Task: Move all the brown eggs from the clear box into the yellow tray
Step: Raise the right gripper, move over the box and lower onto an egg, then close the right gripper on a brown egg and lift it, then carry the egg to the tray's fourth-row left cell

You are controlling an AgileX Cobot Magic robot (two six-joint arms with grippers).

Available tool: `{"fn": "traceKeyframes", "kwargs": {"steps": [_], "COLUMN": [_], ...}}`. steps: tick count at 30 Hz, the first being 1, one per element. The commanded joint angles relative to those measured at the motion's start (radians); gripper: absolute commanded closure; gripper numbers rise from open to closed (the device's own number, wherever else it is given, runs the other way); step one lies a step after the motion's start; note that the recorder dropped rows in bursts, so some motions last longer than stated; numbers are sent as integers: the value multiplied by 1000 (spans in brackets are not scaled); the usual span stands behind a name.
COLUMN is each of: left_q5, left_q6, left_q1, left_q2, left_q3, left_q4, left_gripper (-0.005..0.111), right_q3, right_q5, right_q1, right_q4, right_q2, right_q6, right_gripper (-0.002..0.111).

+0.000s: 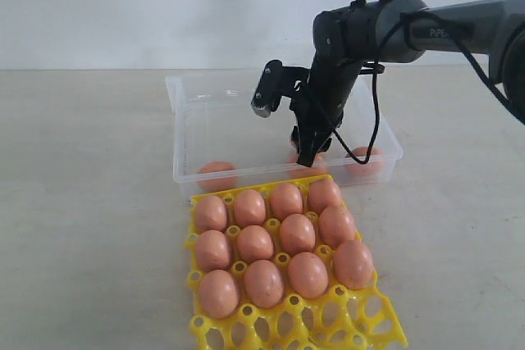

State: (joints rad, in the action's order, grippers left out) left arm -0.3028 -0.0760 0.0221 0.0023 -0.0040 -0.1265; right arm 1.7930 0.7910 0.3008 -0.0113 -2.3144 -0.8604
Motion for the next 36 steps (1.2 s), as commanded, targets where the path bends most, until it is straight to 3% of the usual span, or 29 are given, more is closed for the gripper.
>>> {"fn": "traceKeyframes", "kwargs": {"steps": [1, 4, 7, 12, 16, 22, 27, 31, 36], "left_q5": [11, 11, 11, 11, 11, 11, 11, 11, 11], "left_q6": [-3, -3, -3, -3, -3, -3, -3, -3, -3], "left_q1": [-4, -4, -4, -4, -4, -4, -4, -4, -4], "left_q2": [-2, -2, -2, -2, -2, -2, -2, -2, -2], "left_q3": [4, 4, 4, 4, 4, 4, 4, 4, 4], "left_q4": [4, 4, 4, 4, 4, 4, 4, 4, 4], "left_gripper": [103, 103, 103, 103, 103, 103, 103, 103, 103], "right_q3": [3, 3, -21, -230, -532, -885, -908, -880, -887], "right_q5": [-1, -23, -107, -429, -876, -1537, -1969, -1967, -1396], "right_q1": [-3, -3, -3, 25, 146, 405, 458, 456, 473], "right_q4": [2, 19, 188, 668, 905, 753, 683, 591, 84], "right_q2": [2, 26, 92, 283, 492, 677, 666, 693, 775], "right_q6": [64, 254, 348, 124, -56, -12, 131, 528, 818], "right_gripper": [108, 108, 108, 109, 109, 109, 109, 109, 109]}}
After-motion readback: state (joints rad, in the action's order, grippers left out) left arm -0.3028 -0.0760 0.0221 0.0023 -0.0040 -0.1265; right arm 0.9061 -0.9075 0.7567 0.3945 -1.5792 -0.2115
